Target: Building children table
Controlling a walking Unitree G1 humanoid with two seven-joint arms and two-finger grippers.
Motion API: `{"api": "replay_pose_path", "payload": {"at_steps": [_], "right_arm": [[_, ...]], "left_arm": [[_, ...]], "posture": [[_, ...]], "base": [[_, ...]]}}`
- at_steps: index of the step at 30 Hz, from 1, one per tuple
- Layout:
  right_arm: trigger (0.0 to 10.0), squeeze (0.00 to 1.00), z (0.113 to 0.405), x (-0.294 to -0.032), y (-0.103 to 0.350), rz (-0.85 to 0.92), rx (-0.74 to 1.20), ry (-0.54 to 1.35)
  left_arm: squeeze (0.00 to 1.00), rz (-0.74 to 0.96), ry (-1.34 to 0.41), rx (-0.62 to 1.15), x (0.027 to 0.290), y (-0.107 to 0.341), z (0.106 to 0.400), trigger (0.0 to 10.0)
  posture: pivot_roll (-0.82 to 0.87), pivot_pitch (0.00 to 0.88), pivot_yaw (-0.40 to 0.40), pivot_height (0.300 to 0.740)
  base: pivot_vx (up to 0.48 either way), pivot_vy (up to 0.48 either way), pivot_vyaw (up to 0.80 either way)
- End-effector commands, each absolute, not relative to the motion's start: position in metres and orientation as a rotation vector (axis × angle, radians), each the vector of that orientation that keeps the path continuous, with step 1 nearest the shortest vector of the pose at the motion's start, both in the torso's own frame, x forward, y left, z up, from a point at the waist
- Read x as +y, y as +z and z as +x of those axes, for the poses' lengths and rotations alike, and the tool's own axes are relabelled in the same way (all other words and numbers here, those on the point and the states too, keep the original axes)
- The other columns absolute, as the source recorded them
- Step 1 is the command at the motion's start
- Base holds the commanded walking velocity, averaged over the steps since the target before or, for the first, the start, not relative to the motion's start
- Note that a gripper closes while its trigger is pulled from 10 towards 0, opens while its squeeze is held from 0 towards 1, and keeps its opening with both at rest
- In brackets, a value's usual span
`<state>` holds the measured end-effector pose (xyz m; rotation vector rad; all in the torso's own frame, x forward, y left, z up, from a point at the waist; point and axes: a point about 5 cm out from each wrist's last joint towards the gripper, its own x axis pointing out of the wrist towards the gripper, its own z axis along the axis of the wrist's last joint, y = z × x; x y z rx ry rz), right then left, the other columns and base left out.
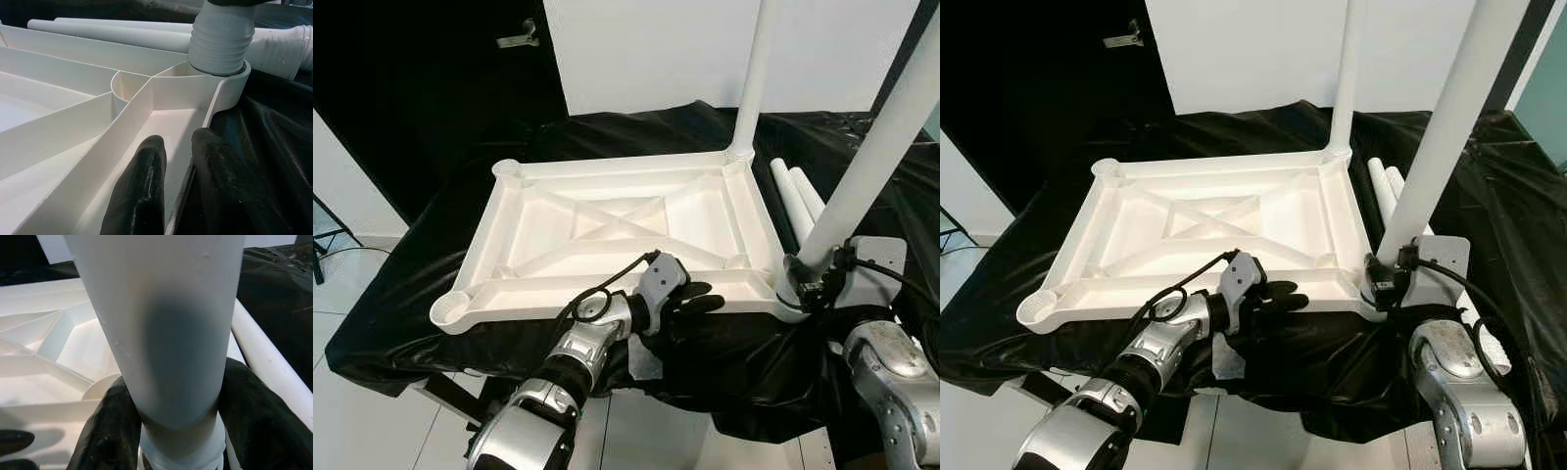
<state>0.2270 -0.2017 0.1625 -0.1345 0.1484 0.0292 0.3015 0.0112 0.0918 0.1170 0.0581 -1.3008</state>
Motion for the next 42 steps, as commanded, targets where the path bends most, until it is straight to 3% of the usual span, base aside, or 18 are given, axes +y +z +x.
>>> {"api": "replay_pose_path", "payload": {"at_steps": [1, 26, 32, 35, 42], "right_arm": [[10.0, 0.00, 0.222, -0.202, 0.135, -0.138, 0.301, 0.065], [10.0, 0.00, 0.181, -0.211, 0.113, -0.145, 0.431, 0.155], [10.0, 0.00, 0.182, -0.218, 0.109, 0.063, 0.478, 0.074], [10.0, 0.00, 0.189, -0.209, 0.110, 0.214, 0.489, 0.054], [10.0, 0.00, 0.189, -0.202, 0.106, 0.237, 0.542, 0.057]], "left_arm": [[0.00, 0.136, -1.341, 0.153, 0.013, 0.074, 0.292, 10.0], [0.00, 0.138, -1.356, 0.154, 0.010, 0.074, 0.290, 10.0], [0.00, 0.142, -1.356, 0.156, 0.011, 0.073, 0.290, 10.0], [0.00, 0.141, -1.358, 0.156, 0.011, 0.073, 0.290, 10.0], [0.00, 0.139, -1.356, 0.155, 0.011, 0.073, 0.290, 10.0]], "posture": [[-0.21, 0.004, 0.064, 0.740], [-0.24, 0.014, 0.076, 0.740], [-0.24, 0.015, 0.078, 0.740], [-0.24, 0.016, 0.078, 0.740], [-0.23, 0.016, 0.076, 0.740]], "base": [[0.000, 0.000, 0.00], [0.000, 0.000, 0.00], [0.000, 0.000, 0.00], [0.000, 0.000, 0.00], [0.000, 0.000, 0.00]]}}
